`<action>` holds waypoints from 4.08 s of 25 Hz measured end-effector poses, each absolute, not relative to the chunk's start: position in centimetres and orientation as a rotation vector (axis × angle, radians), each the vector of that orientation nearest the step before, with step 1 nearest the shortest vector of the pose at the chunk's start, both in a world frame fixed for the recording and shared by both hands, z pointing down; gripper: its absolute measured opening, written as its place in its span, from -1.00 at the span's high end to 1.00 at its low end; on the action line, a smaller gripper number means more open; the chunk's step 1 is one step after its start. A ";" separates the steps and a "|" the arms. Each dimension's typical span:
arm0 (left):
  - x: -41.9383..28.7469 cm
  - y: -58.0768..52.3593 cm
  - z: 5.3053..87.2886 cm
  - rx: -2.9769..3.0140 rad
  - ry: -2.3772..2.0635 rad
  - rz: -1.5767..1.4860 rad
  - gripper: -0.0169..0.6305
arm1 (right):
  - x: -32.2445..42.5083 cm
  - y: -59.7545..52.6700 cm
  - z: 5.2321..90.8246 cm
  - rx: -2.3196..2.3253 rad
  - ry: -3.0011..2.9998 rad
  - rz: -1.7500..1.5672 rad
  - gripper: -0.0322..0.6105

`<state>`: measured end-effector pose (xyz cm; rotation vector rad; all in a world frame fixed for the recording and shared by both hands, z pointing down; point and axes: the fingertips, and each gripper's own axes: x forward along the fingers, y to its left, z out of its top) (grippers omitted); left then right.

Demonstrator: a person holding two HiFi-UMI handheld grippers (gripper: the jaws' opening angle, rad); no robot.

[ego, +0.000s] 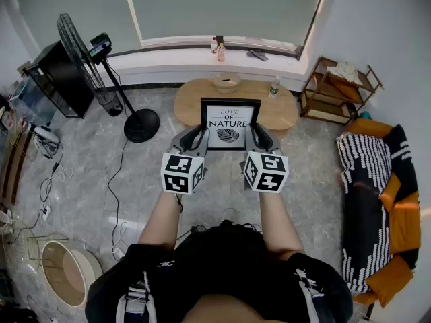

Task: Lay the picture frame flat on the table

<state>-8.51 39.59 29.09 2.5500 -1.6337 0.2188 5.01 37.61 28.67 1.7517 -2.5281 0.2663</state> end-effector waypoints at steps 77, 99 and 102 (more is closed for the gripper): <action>-14.5 -30.0 38.5 2.524 -1.290 0.223 0.68 | -1.1 -29.5 36.4 1.796 -2.240 0.418 0.63; -7.9 -38.7 46.6 2.298 -1.380 0.360 0.68 | 5.6 -40.8 46.2 1.472 -2.271 0.713 0.63; -7.2 -39.5 49.0 2.242 -1.396 0.381 0.68 | 6.4 -42.0 49.2 1.383 -2.257 0.835 0.63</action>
